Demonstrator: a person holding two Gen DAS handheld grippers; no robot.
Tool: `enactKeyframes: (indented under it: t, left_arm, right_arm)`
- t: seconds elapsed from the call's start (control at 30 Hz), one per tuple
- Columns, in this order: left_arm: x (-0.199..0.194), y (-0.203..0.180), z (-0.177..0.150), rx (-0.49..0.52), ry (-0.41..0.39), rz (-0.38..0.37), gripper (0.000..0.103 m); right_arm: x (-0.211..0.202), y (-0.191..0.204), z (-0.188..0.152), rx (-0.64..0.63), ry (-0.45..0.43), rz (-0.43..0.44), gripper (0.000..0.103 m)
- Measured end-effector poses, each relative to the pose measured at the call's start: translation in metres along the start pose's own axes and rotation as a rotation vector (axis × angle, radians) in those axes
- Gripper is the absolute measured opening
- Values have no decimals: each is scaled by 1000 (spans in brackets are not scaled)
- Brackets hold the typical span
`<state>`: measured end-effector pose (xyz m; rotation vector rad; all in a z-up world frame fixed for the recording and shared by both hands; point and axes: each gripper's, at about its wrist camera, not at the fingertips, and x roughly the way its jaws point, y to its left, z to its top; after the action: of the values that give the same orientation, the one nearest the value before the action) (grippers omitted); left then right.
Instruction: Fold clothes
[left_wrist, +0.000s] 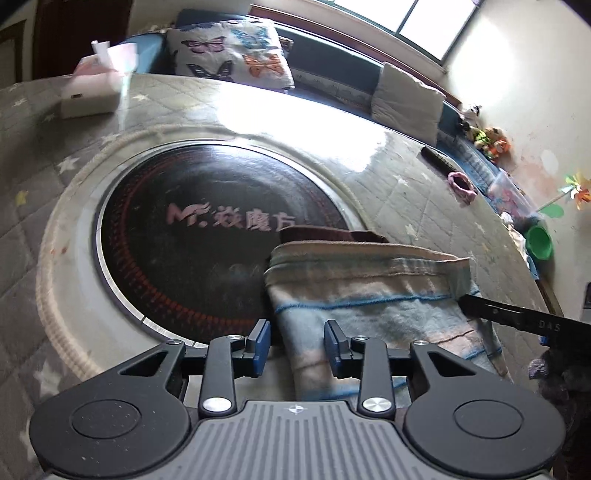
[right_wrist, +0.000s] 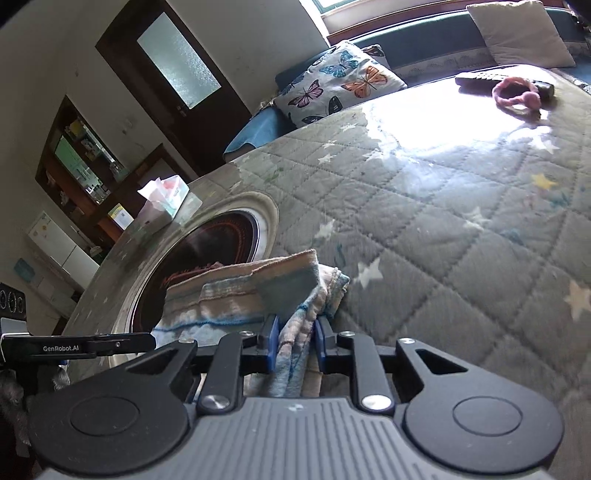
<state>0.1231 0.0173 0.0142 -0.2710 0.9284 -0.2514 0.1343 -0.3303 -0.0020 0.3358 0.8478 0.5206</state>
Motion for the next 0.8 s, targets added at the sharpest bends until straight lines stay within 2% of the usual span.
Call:
enactKeyframes:
  t: [0.17,0.3,0.4,0.57,0.8]
  left_arm:
    - [-16,-11,-18,73,-16,-10,36]
    - [-30,-19,-36,136,-17,-18,48]
    - [-39,-21,-49,173,-10,-22,51]
    - [-50,-23,-69,225,0,-19,57]
    - [-55,-27,-91,312,-1,25,59]
  right_arm:
    - [-18,23,-5,-112,-64,-75,22]
    - [-30,42,-9,-187,-94,-84,25]
    - [-38,57,-20,-241,-73,-45,28]
    - [-43,76,-43,-305,-15,0,29]
    - [-48,92,-78,-416,17,-16,31]
